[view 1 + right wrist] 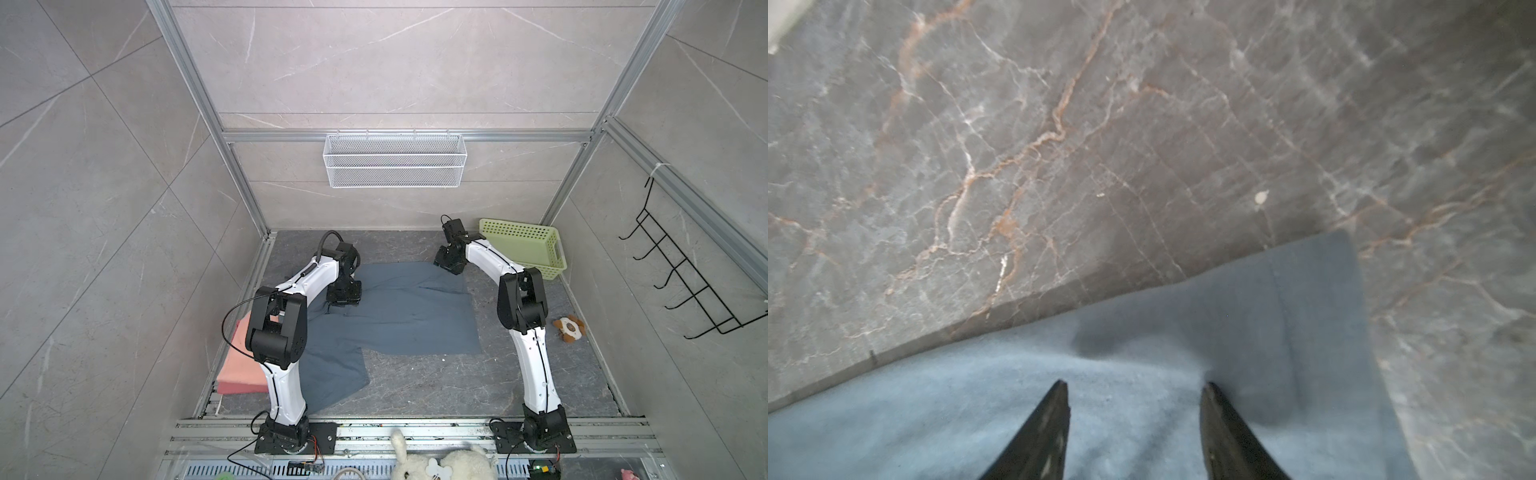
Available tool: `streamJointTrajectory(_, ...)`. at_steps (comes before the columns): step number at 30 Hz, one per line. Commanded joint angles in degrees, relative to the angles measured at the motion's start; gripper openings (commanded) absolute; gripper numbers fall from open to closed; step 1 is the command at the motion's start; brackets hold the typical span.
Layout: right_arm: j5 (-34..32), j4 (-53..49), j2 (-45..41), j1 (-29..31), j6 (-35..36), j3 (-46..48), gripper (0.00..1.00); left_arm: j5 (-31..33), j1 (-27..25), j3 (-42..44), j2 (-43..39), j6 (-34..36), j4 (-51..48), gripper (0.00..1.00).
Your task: Fold and stack the t-shirts
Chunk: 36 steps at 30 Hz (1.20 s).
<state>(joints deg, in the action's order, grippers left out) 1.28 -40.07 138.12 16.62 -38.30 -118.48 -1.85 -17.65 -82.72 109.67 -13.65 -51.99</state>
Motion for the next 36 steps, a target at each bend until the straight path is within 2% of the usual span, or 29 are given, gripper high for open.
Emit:
streamJointTrajectory(1, -0.86, 1.02, -4.39, -0.12, -0.63, 0.87, 0.54, 1.69, -0.1, 1.44, 0.5, 3.38, 0.7, 0.44)
streamJointTrajectory(4, -0.5, 1.33, -5.45, -0.06, -0.46, 0.82, 0.54, 4.37, -0.19, 1.95, 1.53, 3.61, 1.55, 0.44)
streamJointTrajectory(15, -0.65, 4.73, -8.61, -0.01, -2.78, 7.92, 0.54, 6.94, -0.19, 0.36, 5.99, 5.41, 4.49, 0.37)
streamJointTrajectory(21, -1.26, 5.42, -9.34, 0.0, -3.44, 10.16, 0.54, 7.39, -0.17, 1.65, 4.74, 5.17, 4.31, 0.21)
streamJointTrajectory(28, -1.19, 5.71, -8.97, 0.0, -3.71, 10.73, 0.54, 6.53, -0.11, 1.21, 3.05, 4.77, 3.68, 0.15)
streamJointTrajectory(36, -1.21, 6.32, -9.07, 0.02, -3.89, 12.41, 0.54, 5.73, -0.01, 2.01, 1.95, 4.25, 3.68, 0.16)
